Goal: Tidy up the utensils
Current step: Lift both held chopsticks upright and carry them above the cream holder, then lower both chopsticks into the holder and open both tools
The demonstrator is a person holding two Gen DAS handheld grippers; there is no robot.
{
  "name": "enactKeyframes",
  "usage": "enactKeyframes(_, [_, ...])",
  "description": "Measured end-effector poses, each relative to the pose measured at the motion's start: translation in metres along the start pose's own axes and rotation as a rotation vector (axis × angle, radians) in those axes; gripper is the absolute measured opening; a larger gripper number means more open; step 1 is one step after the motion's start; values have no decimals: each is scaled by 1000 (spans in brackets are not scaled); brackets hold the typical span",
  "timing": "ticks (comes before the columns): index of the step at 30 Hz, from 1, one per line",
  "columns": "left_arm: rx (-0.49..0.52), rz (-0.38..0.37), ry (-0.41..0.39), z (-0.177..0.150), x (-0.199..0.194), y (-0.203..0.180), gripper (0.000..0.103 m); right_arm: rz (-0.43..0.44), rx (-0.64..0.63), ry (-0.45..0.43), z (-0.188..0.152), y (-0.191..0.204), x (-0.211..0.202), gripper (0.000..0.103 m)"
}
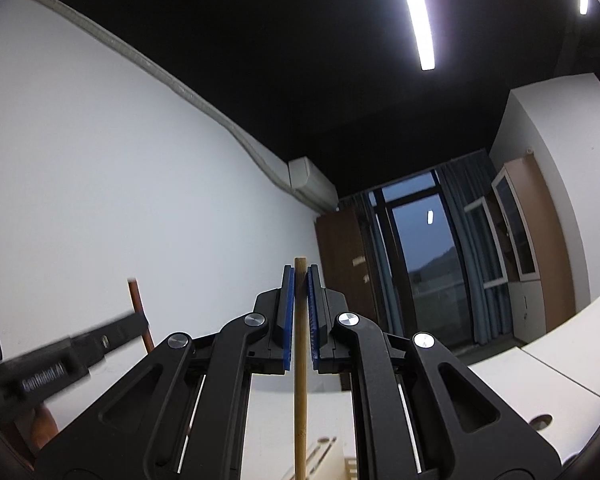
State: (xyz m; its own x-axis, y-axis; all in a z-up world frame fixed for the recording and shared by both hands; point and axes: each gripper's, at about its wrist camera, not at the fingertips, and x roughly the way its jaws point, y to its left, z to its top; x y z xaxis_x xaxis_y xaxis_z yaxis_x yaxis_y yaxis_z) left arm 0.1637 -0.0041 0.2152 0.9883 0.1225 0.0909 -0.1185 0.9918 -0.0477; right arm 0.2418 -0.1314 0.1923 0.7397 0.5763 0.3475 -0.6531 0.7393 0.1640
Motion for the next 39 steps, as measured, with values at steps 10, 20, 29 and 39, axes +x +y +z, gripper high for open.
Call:
enactKeyframes(10, [16,16,110,-20,33,0,6,16,9,112,-31,-10,29,6])
enactKeyframes(20, [11,-12,210,-48,58,7,7,26,16,244,-52,-16,35,6])
enactKeyframes(29, [2,-52,285,-72,71,15,7,49,11,332,-57,-19,28,6])
enactKeyframes(39, [-1,-74,334,-86,76,23,7,60,-5,410,-59,-10,20,6])
